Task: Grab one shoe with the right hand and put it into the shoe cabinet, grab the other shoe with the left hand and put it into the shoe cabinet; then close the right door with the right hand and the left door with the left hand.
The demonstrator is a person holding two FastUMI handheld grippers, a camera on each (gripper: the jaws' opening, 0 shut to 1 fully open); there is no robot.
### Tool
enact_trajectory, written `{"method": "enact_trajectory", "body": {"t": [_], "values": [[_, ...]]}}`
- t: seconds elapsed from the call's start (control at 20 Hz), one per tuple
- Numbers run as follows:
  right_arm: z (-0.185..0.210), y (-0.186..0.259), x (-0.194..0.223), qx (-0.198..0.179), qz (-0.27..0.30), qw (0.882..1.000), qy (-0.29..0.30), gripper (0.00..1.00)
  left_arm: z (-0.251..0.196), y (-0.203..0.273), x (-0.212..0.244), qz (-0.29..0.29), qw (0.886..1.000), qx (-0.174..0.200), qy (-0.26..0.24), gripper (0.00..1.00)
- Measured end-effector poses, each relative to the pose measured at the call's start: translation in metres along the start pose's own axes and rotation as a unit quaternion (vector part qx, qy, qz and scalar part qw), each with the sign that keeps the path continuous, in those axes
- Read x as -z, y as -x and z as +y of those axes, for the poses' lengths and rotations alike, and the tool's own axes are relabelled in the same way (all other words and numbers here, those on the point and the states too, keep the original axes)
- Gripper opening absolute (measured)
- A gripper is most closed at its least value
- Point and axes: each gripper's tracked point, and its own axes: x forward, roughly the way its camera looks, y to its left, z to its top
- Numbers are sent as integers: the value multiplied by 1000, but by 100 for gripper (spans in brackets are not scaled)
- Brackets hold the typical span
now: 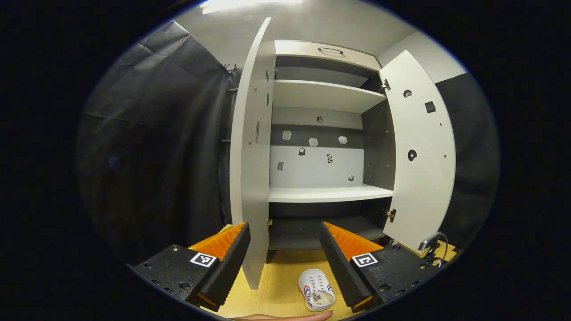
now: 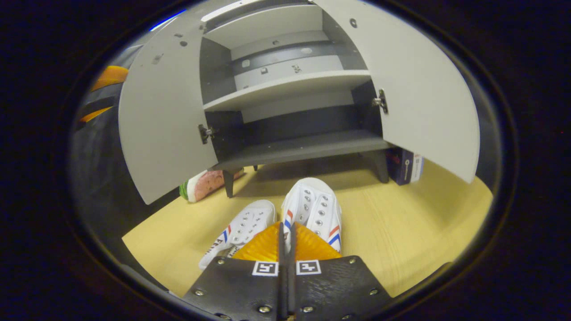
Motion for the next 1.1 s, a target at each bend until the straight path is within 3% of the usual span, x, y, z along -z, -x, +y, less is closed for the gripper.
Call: {"method": "enact_trajectory", "body": {"t": [0.3, 0.55, 0.6, 0.65, 0.8, 1.0, 1.1], "values": [[29, 2, -115, -35, -24, 999, 28, 0, 7, -21, 5, 7, 1000, -2, 27, 95], [19, -26, -217, -1, -38, 996, 77, 1, 0, -30, 13, 15, 999, 19, 27, 91], [22, -31, -233, -15, -38, 996, 78, 0, -2, -32, 15, 17, 999, 23, 25, 91], [34, -37, -243, -34, -24, 997, 70, 0, -4, -34, 18, 23, 999, 26, 22, 93], [42, -26, -278, -42, -33, 996, 73, 1, -15, -40, 21, 26, 999, 45, 15, 93], [39, -33, -311, -11, -70, 990, 125, 1, -27, -46, 24, 22, 998, 66, 7, 93], [46, -41, -327, -17, -83, 987, 136, 1, -33, -50, 28, 27, 997, 75, 0, 93]]}}
